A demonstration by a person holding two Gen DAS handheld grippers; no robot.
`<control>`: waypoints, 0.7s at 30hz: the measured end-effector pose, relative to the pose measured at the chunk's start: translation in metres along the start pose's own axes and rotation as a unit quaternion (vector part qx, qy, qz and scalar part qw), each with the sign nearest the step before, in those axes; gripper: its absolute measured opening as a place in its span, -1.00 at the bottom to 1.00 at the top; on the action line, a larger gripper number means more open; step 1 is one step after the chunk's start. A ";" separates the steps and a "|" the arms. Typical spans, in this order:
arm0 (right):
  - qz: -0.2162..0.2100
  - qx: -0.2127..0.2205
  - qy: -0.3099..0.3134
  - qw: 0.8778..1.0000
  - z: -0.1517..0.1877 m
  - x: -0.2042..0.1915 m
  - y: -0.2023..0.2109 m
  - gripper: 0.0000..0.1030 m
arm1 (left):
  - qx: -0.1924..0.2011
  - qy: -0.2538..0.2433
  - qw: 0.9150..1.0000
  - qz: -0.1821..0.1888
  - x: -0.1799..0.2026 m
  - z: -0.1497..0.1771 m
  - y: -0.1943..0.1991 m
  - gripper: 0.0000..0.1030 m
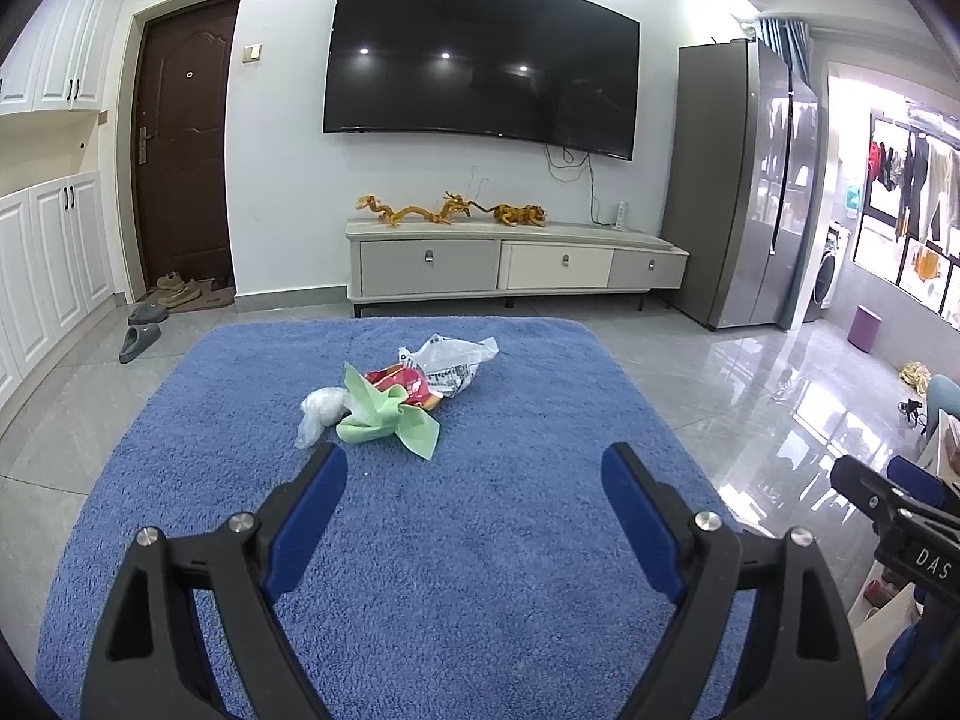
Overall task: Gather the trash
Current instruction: 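Move both tools back over the green paper and tissue on the rug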
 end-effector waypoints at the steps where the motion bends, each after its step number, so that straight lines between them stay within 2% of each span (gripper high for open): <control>1: -0.001 0.001 0.000 1.000 -0.001 -0.001 0.000 0.78 | -0.001 -0.001 1.000 0.001 0.000 0.000 0.000 0.68; 21: -0.035 0.014 0.005 0.999 -0.005 -0.002 0.007 0.78 | 0.013 -0.023 0.999 -0.020 0.013 -0.002 0.018 0.68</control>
Point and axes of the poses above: each gripper's, at about its wrist camera, not at the fingertips, and y roughly against the way its jaws point, x to its right, z to its underside, the point moved 9 cm from there along -y, roughly the way its jaws point, and after that the axes turned 10 degrees about -x, right-handed, at the moved point
